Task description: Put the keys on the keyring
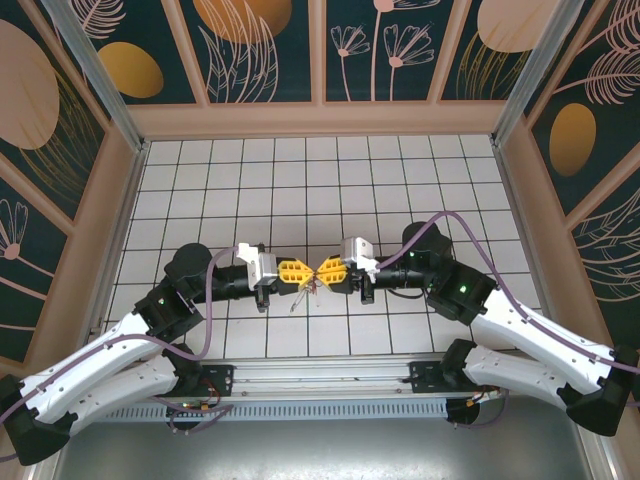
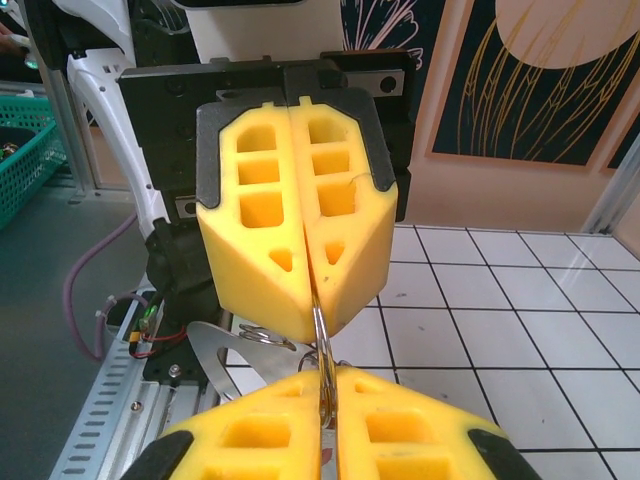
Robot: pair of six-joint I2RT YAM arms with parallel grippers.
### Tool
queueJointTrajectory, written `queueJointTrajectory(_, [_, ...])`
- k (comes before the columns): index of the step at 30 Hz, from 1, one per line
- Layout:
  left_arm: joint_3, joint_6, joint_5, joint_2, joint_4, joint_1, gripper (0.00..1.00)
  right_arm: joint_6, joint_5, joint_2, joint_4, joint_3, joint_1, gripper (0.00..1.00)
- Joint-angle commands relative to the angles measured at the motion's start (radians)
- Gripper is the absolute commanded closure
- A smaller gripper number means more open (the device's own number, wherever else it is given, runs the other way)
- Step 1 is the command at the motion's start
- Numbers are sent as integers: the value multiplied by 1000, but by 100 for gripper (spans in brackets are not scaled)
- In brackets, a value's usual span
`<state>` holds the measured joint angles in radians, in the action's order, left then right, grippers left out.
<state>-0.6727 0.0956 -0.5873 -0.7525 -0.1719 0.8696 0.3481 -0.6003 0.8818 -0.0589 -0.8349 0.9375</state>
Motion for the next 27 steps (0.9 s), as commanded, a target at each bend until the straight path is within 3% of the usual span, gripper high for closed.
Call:
queueJointTrajectory(1, [3, -12, -15, 3, -55, 5, 100, -8, -22, 6, 36, 10, 0, 90])
queueJointTrajectory(3, [2, -13, -20, -4, -59, 4, 100, -7, -23, 6, 41, 10, 0, 91])
queueJointTrajectory(6, [1, -14, -24, -11, -59, 4, 100, -4, -20, 6, 35, 10, 0, 100])
queueJointTrajectory(12, [-32, 1, 14, -31, 46, 5, 100, 9, 54, 14, -50, -41, -7, 100])
queueJointTrajectory(13, [-45, 6, 36, -37, 85, 5, 99, 13, 82, 30, -89, -66, -10, 100])
queueJointTrajectory(17, [-92, 50, 122, -64, 224, 4, 77, 53, 225, 118, -282, -173, -11, 100])
queueJointTrajectory(21, [-161, 105, 223, -96, 367, 4, 75, 72, 316, 185, -442, -255, -12, 100])
queueJointTrajectory(27, [-214, 158, 244, -138, 466, 4, 75, 98, 294, 218, -559, -313, -15, 100])
